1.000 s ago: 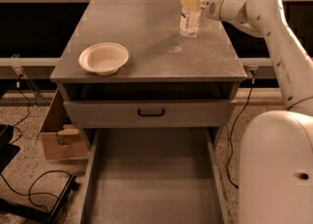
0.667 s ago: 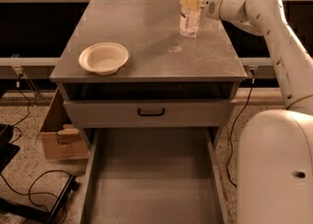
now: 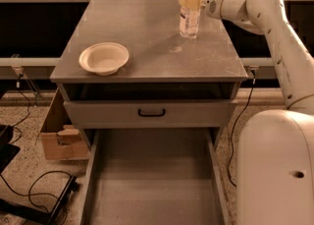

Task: Pick blue plastic bottle from middle drawer and place on counter

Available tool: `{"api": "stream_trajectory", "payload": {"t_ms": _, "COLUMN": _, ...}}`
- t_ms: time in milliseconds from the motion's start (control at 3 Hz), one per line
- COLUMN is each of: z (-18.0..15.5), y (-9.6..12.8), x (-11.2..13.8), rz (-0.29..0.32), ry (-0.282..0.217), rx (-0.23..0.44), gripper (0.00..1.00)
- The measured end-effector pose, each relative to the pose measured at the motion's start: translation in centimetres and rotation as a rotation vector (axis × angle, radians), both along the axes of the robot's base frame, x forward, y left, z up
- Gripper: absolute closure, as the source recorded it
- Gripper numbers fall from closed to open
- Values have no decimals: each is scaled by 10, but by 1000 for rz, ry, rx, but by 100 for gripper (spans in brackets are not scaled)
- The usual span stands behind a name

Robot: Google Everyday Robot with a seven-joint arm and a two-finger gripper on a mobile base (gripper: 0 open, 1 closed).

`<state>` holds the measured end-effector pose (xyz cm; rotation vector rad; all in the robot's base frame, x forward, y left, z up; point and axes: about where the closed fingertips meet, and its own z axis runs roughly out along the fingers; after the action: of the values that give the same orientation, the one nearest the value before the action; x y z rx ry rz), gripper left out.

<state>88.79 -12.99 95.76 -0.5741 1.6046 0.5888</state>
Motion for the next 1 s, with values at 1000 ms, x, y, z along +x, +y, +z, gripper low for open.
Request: {"api": "stream_trajectory", "payload": {"t_ms": 1000, "z": -3, "y": 7, "x": 1, "rz": 8, "ry": 4, "rx": 1, "gripper": 0}}
